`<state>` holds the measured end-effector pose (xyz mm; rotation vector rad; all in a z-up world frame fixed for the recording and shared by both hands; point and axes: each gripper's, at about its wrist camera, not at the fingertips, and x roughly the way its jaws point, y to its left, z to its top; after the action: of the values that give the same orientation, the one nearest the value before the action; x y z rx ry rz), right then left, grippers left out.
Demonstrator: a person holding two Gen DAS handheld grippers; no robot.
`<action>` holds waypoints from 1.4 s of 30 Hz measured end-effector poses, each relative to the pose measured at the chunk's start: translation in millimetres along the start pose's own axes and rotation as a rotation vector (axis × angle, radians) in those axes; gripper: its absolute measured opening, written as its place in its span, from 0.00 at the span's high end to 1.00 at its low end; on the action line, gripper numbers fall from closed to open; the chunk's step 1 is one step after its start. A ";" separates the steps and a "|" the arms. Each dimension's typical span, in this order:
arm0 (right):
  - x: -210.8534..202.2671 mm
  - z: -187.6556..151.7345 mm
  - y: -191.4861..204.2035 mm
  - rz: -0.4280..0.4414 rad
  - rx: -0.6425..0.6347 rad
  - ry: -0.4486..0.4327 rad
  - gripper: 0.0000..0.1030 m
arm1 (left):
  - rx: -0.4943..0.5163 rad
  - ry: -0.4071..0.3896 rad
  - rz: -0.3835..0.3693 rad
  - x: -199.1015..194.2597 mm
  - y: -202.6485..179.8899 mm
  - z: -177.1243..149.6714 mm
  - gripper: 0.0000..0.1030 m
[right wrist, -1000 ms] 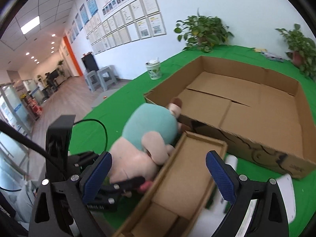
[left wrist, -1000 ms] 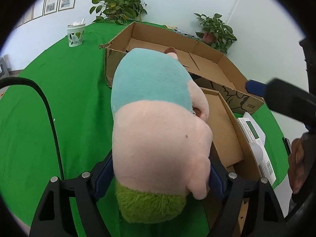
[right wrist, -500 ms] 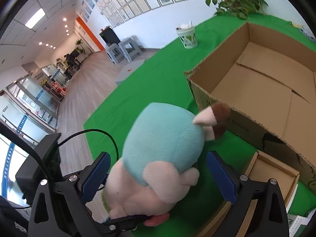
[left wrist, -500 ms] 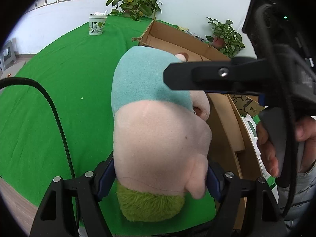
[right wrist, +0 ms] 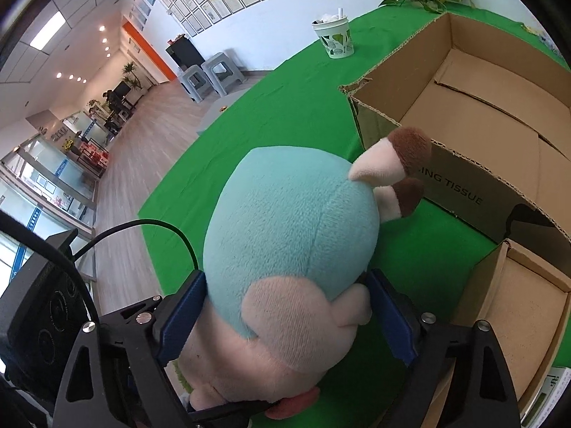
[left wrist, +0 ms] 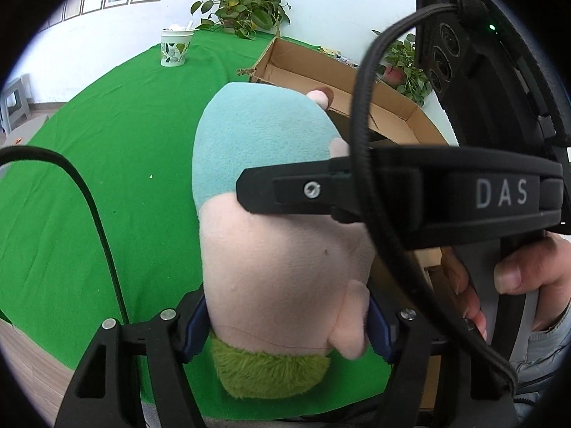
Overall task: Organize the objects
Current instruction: 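Carry the plush pig with the right gripper over the large cardboard box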
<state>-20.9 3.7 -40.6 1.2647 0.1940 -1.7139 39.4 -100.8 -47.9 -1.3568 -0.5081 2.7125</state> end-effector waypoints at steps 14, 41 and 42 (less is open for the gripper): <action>-95.1 -14.3 14.8 0.062 -0.035 -0.224 0.27 | 0.144 -0.140 0.109 -46.7 -57.6 23.6 0.34; -361.6 2.5 0.2 -0.200 0.008 -0.588 0.28 | 0.419 -0.363 -0.063 -45.4 -152.7 155.2 0.34; -370.1 3.9 1.3 -0.207 0.006 -0.595 0.28 | 0.423 -0.370 -0.069 -46.4 -153.0 160.1 0.34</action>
<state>-22.3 220.2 259.7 0.7071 -0.0357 -2.1914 -71.8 -7.9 125.8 -0.7280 0.0129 2.7998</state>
